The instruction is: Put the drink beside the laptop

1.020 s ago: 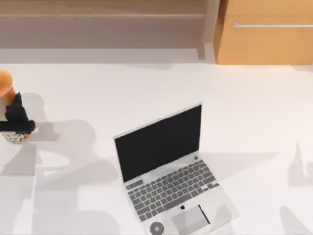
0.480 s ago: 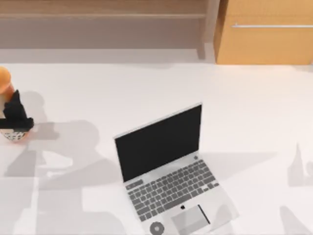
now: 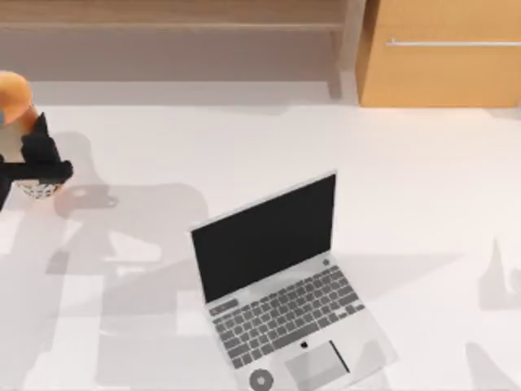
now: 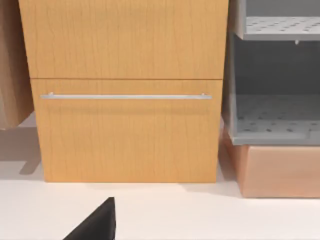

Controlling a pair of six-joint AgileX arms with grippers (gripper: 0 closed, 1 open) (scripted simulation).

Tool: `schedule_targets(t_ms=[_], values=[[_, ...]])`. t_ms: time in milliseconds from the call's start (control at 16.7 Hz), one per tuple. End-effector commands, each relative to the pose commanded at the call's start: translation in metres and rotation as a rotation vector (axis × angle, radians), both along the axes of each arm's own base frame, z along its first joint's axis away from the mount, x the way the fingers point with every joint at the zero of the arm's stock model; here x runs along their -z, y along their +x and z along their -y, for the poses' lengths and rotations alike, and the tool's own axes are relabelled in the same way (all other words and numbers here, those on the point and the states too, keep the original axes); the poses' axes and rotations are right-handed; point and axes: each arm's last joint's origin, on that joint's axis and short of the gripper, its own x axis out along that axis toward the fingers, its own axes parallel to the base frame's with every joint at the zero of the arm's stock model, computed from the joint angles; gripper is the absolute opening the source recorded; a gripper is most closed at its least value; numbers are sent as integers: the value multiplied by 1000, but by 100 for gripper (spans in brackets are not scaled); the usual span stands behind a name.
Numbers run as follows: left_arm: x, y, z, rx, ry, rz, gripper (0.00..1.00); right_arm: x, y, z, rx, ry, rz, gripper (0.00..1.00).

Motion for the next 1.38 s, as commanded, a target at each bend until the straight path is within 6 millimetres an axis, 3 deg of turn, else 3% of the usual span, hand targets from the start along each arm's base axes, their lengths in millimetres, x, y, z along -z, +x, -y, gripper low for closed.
schedule_targets(t_ms=[120,240,420,600,780,960,1140,1380], values=[[-12,23,26,12,-34,8,0,0,0,0,0,0,0,100],[-25,47,66,28,-80,0,0,0,0,0,0,0,0,100],[-47,70,147,51,-154,-33,0,0,0,0,0,0,0,100],[-66,64,242,62,-219,-81,0,0,0,0,0,0,0,100],[-78,25,326,57,-253,-129,0,0,0,0,0,0,0,100],[-77,-31,386,34,-234,-168,0,0,0,0,0,0,0,100],[-63,-89,421,7,-165,-179,0,0,0,0,0,0,0,100],[-41,-151,440,-10,-62,-144,0,0,0,0,0,0,0,100]])
